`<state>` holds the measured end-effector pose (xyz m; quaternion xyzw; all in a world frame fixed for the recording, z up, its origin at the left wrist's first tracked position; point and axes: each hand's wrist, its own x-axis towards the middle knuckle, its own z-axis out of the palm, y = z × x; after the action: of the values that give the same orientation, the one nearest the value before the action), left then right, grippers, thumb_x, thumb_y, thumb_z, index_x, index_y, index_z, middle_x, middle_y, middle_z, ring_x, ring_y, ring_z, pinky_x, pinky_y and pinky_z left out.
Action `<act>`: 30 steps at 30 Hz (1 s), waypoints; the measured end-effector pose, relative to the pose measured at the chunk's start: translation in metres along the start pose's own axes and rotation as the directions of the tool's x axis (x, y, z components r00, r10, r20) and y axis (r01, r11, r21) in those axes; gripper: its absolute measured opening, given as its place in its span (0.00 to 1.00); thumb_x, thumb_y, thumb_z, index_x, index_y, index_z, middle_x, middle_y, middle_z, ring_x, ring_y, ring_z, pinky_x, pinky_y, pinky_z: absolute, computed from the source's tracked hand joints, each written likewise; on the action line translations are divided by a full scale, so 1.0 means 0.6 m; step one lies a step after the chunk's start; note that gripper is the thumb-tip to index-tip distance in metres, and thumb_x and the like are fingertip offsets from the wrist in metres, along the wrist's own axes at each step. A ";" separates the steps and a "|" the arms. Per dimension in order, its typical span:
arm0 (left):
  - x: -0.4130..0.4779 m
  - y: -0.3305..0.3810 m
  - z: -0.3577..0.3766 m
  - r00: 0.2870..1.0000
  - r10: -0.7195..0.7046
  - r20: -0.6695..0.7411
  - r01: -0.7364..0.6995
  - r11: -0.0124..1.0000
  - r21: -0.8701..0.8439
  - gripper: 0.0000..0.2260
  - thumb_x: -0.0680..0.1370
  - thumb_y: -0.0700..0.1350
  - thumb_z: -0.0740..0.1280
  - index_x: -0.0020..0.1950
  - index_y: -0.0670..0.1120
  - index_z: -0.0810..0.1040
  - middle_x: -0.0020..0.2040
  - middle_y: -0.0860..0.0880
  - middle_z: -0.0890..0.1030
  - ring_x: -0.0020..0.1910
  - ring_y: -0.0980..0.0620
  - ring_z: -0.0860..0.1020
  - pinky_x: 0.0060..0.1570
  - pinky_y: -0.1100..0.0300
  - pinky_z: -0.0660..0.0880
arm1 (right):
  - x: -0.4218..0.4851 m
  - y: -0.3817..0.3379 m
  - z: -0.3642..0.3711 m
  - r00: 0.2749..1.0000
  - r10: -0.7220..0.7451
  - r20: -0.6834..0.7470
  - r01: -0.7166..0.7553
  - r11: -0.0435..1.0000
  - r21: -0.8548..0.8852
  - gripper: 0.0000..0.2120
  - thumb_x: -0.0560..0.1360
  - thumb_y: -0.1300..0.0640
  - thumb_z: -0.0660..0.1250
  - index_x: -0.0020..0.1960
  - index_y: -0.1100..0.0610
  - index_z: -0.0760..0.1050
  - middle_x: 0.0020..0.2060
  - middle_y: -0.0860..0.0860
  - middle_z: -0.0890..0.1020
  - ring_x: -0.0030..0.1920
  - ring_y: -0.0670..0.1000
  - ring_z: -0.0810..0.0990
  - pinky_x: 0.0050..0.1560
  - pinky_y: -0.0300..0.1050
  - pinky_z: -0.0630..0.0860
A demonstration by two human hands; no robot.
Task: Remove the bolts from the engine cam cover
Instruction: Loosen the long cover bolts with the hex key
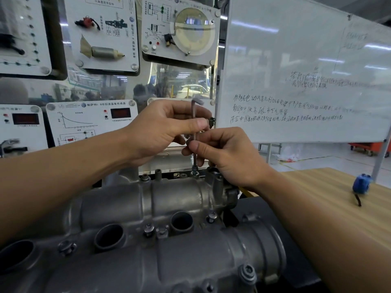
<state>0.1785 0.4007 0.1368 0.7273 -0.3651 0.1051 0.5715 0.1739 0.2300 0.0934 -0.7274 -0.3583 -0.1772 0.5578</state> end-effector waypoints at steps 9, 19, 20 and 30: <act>0.001 -0.002 0.004 0.997 0.040 -0.065 -0.035 0.997 0.076 0.07 0.68 0.46 0.74 0.44 0.48 0.84 0.38 0.50 0.86 0.36 0.58 0.81 0.32 0.68 0.74 | 0.000 -0.001 -0.007 0.998 0.064 0.019 -0.063 0.997 -0.036 0.07 0.79 0.63 0.67 0.48 0.61 0.84 0.41 0.53 0.87 0.32 0.44 0.77 0.36 0.33 0.74; -0.003 -0.001 0.021 0.980 0.055 -0.193 -0.039 0.995 0.089 0.16 0.61 0.50 0.77 0.37 0.43 0.74 0.35 0.40 0.78 0.33 0.50 0.77 0.33 0.62 0.76 | 0.003 0.006 0.008 0.986 0.031 -0.163 -0.032 0.999 -0.005 0.06 0.70 0.62 0.77 0.41 0.64 0.82 0.32 0.55 0.85 0.26 0.47 0.77 0.29 0.37 0.74; -0.004 0.000 0.019 0.983 0.035 -0.180 -0.021 0.997 0.077 0.15 0.62 0.50 0.76 0.37 0.43 0.75 0.35 0.43 0.79 0.32 0.53 0.77 0.32 0.64 0.75 | 0.002 0.005 0.008 0.987 0.036 -0.157 -0.037 0.999 -0.003 0.05 0.71 0.63 0.77 0.41 0.64 0.82 0.34 0.56 0.85 0.26 0.47 0.77 0.29 0.37 0.74; -0.007 0.005 0.005 0.998 -0.020 -0.058 0.025 0.996 0.085 0.10 0.77 0.37 0.68 0.47 0.50 0.85 0.47 0.46 0.86 0.56 0.36 0.80 0.63 0.36 0.72 | 0.001 -0.003 -0.002 0.997 0.079 0.000 -0.079 0.997 -0.021 0.08 0.80 0.65 0.64 0.52 0.65 0.81 0.42 0.52 0.87 0.26 0.48 0.75 0.30 0.36 0.74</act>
<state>0.1729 0.3995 0.1358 0.7518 -0.3357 0.1350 0.5513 0.1735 0.2291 0.0955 -0.7467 -0.3277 -0.1585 0.5567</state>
